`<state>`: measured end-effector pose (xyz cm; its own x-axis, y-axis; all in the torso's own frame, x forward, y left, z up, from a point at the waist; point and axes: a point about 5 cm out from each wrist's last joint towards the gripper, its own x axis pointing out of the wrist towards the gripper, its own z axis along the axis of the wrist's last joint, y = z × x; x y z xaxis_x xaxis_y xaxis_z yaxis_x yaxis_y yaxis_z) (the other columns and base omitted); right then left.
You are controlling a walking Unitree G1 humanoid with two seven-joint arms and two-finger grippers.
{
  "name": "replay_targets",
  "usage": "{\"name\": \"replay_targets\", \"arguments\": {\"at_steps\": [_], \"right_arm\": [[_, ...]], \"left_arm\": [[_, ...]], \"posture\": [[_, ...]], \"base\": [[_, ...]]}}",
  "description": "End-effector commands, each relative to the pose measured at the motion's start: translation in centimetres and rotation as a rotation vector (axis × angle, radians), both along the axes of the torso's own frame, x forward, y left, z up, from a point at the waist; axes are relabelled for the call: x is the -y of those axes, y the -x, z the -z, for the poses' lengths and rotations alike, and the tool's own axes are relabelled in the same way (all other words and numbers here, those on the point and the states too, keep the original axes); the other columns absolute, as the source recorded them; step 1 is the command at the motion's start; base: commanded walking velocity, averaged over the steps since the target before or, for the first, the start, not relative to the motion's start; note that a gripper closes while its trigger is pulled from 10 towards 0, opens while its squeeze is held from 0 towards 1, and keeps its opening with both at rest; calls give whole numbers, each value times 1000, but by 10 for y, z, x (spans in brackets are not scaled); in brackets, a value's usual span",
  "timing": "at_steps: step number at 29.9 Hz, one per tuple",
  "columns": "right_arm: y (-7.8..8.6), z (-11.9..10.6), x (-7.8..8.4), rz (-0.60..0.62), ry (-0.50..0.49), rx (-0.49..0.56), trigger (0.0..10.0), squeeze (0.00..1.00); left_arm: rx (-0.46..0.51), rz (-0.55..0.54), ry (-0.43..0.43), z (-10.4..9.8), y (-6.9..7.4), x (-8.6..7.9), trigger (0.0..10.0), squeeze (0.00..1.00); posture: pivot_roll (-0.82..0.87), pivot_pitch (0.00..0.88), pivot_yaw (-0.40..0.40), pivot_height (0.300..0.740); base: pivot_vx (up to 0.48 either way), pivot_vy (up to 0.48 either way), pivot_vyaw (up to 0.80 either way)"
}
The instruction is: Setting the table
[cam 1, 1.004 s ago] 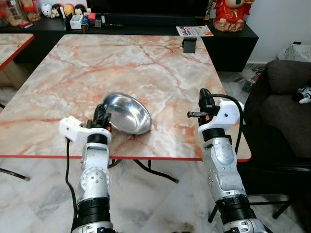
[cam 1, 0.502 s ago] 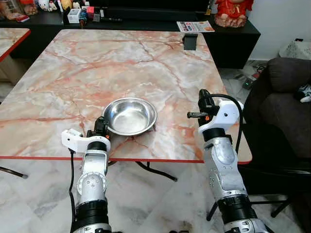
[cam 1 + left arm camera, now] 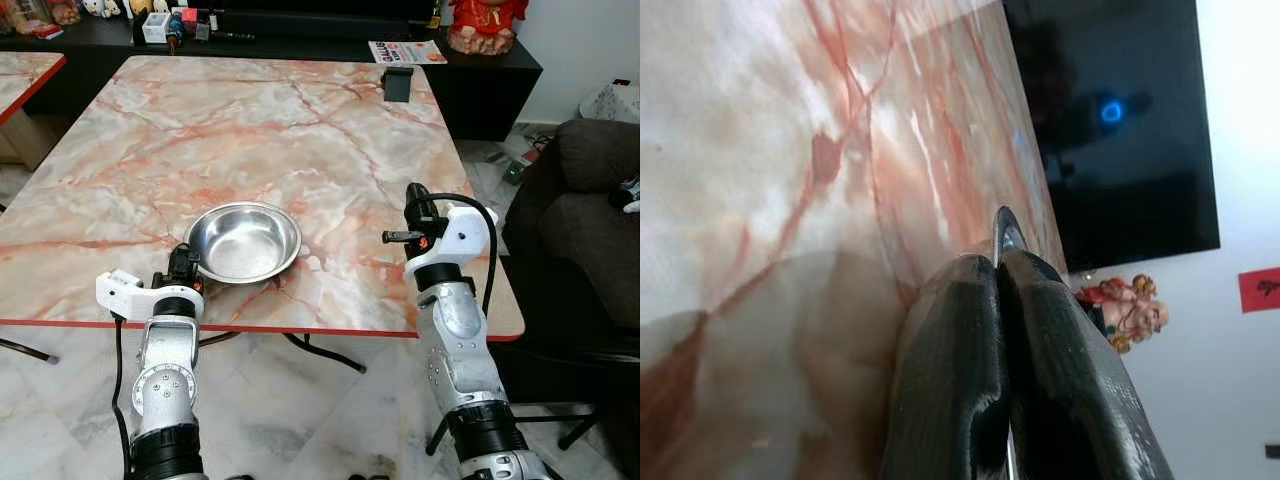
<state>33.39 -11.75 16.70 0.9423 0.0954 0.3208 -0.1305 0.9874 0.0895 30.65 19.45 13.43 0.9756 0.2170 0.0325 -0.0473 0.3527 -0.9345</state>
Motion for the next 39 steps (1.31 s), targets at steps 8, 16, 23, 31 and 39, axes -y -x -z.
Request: {"name": "replay_targets", "arguments": {"at_steps": [8, 16, 23, 31, 39], "right_arm": [[0, -3, 0, 7, -8, 4, 10000, 0], [-1, -3, -2, 1, -5, 3, 10000, 0], [-2, -3, -4, -6, -4, 2, 10000, 0], [-3, -3, -6, -19, -6, 6, 10000, 0], [-5, -12, -3, -1, -9, 51, 10000, 0]], "left_arm": [[-22, 46, -88, -2, -1, 8, 10000, 1000], [-16, 29, -127, -6, -1, 4, 10000, 1000], [-8, 15, -160, -9, -1, 0, 10000, 1000], [38, -90, -291, -26, 0, -19, 10000, 1000], [73, -190, -836, -56, -11, -24, 10000, 0]], "posture": [[7, 140, -38, 740], [16, 131, -43, 740], [22, 126, -44, 740], [25, 99, -46, 740], [17, 60, -41, 740]], "base": [[0, 0, 0], [0, 0, 0], [0, 0, 0], [0, 0, 0], [0, 0, 0]]}}
